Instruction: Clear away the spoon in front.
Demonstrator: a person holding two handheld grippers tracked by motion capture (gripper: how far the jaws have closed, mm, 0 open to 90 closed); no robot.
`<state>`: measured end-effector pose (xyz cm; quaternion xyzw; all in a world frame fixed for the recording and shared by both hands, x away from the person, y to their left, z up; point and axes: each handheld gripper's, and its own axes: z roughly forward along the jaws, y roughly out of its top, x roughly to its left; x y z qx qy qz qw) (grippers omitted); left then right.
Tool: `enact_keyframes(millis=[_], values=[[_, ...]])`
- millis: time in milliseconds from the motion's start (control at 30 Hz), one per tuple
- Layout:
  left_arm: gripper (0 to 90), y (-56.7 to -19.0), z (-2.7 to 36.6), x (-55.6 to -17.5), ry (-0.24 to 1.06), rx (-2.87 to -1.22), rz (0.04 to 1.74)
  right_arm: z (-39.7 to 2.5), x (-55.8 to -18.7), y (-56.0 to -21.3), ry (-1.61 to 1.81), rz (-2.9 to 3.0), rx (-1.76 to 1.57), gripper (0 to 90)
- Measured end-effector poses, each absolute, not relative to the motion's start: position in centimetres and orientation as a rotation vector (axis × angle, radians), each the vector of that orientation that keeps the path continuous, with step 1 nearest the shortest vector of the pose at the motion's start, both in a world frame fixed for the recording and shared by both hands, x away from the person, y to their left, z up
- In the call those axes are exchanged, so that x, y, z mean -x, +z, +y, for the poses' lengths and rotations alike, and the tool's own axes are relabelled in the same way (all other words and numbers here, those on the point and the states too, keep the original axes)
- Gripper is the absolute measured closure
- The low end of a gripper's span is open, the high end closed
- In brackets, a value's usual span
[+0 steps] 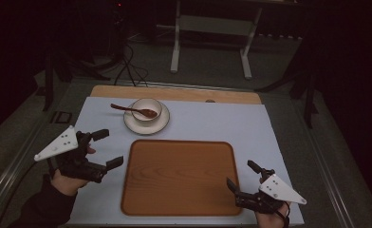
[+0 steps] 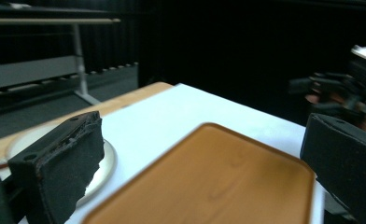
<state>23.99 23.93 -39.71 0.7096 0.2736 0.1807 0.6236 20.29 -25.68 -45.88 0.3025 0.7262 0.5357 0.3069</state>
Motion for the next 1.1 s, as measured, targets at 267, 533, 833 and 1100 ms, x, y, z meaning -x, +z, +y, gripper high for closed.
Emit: enact_keyframes(millis=[267,533,833,1100], values=[[0.0,-38.2,24.5,-26.5,0.48,-1.578,0.695,-25.3,-20.1,-45.7,1.428,1.927,-0.774,12.6],[0.1,-38.2,24.5,-29.1,0.541,-1.552,0.772,-25.1,-20.0,-45.7,1.426,1.932,-0.759,12.5],[0.1,-38.9,25.5,-31.9,0.577,-1.475,0.923,-25.0,-20.1,-45.7,1.414,1.939,-0.772,12.5],[0.2,-40.8,26.0,-34.7,0.527,-1.419,1.051,-25.0,-20.1,-45.8,1.403,1.949,-0.778,12.5]])
